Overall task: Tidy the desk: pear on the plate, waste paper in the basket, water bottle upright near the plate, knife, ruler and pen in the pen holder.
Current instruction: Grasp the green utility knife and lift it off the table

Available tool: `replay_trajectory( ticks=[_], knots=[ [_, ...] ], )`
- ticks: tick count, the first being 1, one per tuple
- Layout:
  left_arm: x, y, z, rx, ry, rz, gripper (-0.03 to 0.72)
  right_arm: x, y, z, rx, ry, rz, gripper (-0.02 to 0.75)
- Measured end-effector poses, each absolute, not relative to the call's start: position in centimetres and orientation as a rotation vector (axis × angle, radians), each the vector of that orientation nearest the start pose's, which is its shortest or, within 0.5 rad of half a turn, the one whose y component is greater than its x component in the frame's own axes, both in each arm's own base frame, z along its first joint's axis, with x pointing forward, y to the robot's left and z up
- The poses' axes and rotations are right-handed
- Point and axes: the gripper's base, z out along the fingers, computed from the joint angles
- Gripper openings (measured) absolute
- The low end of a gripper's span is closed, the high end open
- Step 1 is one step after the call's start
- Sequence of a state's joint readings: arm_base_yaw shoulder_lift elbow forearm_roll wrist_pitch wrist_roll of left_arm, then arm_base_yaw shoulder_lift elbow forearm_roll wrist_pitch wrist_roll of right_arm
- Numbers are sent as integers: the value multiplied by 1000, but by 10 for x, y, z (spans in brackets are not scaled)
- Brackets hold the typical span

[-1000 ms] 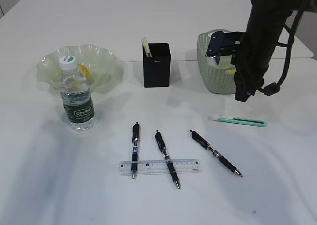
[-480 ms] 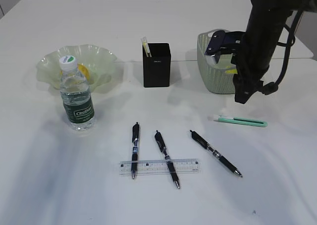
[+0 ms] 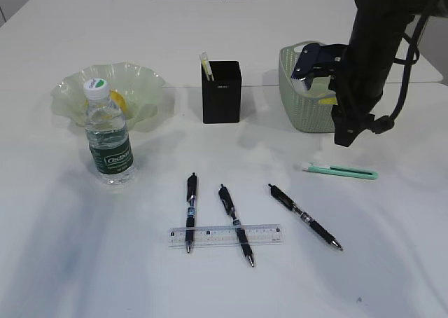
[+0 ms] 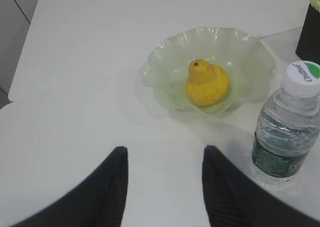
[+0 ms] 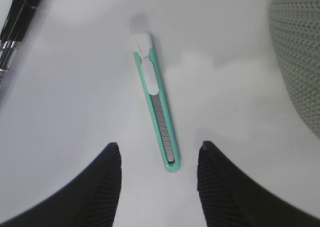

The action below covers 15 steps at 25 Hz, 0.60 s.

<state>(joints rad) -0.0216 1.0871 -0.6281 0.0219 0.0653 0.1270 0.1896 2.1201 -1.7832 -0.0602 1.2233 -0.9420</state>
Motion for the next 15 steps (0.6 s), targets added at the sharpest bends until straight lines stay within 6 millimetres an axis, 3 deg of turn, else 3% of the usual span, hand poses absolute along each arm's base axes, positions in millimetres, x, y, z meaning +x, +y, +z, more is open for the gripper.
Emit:
replay_trajectory(
  ticks=[3,10,15],
  knots=[
    [227,-5,282,170,2002,83,341,430,79,213,-1672,2566,-107,370],
    [227,-5,282,170,2002,83,341,430,85,212,-1889,2388,-36,370],
    [227,-5,282,170,2002,83,341,432,85,198,-1962,2365,-15,370]
  ],
)
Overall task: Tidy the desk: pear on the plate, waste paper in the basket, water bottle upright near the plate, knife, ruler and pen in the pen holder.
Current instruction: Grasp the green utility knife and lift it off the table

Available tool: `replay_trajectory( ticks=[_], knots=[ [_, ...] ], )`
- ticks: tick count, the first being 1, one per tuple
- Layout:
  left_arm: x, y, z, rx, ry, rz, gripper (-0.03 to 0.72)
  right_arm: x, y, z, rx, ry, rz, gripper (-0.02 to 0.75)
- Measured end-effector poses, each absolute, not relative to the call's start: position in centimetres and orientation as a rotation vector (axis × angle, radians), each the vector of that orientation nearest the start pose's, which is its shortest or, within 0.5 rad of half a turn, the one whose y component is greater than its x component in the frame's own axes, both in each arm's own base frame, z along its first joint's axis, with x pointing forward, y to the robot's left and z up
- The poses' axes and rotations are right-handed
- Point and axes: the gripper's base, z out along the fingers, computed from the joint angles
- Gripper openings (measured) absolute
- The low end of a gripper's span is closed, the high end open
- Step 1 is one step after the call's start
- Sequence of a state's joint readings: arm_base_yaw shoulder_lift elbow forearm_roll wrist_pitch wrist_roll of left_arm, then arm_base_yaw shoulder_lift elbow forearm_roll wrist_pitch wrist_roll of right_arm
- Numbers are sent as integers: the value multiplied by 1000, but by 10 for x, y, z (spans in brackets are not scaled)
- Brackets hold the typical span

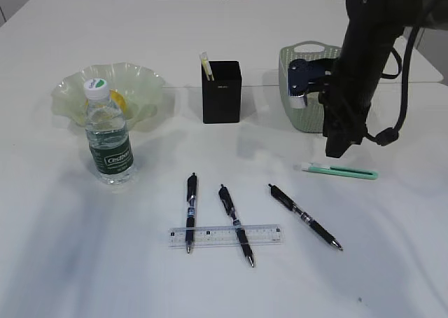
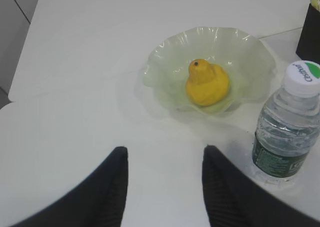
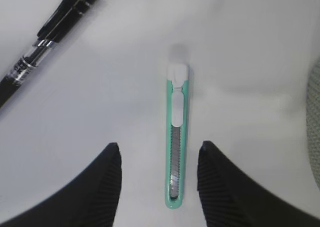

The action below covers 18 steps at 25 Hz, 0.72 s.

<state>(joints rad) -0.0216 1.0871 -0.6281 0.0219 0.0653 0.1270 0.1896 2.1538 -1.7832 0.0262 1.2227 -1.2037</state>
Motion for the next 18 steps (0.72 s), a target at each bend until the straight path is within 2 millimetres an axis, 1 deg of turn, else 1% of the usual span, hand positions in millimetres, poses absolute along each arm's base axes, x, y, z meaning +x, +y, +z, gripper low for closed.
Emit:
replay_trajectory(
  ticks=[9,15,18],
  knots=[
    [227,-5,282,170,2002,83,341,436,88,169,-2029,2362,58,370],
    [227,-5,282,170,2002,83,341,436,89,166,-2052,2341,79,370],
    [227,-5,282,170,2002,83,341,437,89,159,-2060,2346,94,370]
  ],
)
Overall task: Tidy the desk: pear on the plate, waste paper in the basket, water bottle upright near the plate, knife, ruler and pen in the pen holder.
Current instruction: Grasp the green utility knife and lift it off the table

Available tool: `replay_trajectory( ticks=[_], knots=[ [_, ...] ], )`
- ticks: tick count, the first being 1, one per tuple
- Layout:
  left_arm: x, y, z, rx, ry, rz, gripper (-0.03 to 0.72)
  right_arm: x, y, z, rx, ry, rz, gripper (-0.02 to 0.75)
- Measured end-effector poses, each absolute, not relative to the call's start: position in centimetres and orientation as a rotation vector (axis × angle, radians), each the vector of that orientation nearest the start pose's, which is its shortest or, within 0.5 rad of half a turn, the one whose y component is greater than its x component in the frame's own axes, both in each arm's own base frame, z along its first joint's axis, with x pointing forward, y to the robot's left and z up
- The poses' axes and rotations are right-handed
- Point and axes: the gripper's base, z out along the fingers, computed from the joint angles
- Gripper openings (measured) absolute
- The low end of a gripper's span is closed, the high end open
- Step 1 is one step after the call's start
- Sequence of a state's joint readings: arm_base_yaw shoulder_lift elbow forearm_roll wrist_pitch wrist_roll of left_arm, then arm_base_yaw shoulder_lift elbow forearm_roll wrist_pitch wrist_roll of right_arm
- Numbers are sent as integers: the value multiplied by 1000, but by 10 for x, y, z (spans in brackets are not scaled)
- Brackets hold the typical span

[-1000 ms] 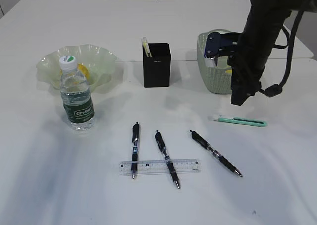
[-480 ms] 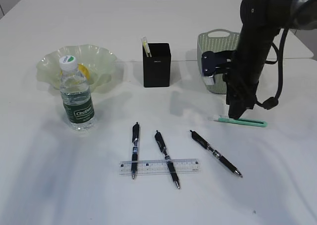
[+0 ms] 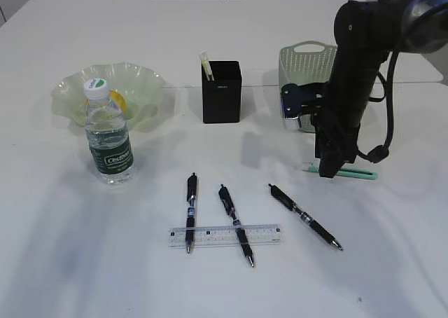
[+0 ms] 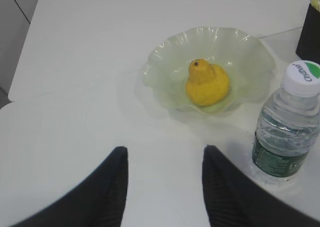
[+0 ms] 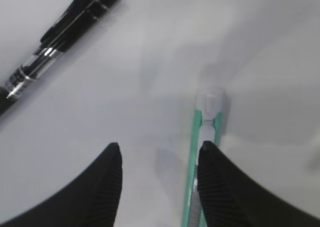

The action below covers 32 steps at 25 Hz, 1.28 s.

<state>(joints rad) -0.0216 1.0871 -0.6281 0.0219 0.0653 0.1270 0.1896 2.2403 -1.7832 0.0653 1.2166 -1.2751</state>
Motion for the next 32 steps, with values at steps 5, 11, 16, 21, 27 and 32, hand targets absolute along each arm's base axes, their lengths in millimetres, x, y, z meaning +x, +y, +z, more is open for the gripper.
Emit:
replay_trajectory(
  ticks=[5,11,16,21,27,32],
  knots=[
    [227,-5,282,170,2002,83,341,438,90,148,-2075,2356,112,370],
    [227,-5,282,170,2002,83,341,444,91,147,-2037,2318,56,369],
    [227,-5,282,170,2002,83,341,447,91,147,-2019,2299,31,370],
    [227,-5,282,170,2002,83,341,448,91,147,-2003,2298,20,370],
    [227,-5,282,170,2002,83,341,451,92,146,-1958,2305,-1,369],
    [227,-5,282,170,2002,83,341,452,92,136,-1940,2340,14,369]
  ],
)
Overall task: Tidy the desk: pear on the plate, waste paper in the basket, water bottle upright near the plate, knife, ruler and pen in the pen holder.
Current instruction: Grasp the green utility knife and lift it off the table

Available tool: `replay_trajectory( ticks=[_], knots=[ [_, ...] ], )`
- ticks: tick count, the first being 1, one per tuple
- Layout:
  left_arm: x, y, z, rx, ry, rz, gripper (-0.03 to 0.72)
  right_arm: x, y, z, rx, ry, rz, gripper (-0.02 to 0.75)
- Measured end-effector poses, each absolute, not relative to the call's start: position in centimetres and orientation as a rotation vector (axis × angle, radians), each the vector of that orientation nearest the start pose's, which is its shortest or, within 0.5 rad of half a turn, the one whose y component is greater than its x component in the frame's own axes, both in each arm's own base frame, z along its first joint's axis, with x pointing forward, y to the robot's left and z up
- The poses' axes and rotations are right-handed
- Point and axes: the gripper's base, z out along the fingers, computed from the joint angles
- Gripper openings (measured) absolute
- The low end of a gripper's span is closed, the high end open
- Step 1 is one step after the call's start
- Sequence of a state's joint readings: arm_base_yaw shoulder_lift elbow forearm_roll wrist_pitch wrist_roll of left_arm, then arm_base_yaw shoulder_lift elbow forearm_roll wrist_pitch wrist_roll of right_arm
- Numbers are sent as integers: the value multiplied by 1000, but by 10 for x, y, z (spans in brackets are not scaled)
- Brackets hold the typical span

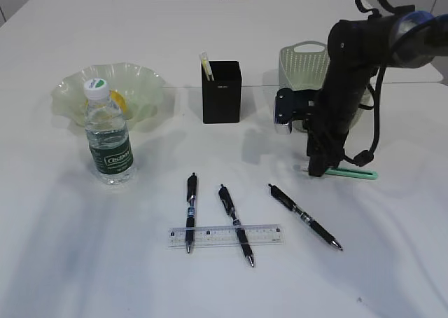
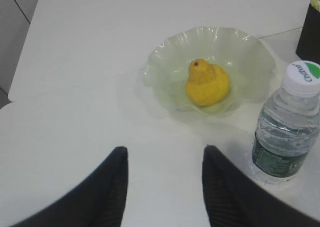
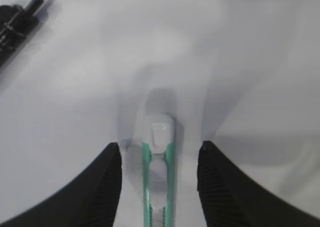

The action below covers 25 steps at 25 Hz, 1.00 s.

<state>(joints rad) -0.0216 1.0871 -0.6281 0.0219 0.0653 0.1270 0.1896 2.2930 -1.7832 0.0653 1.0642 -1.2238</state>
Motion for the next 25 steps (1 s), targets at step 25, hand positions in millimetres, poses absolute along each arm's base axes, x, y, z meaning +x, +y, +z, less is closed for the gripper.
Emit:
replay_trajectory(
  ticks=[25],
  knots=[
    [227,-5,282,170,2002,83,341,454,82,131,-1890,2396,13,367]
  ],
)
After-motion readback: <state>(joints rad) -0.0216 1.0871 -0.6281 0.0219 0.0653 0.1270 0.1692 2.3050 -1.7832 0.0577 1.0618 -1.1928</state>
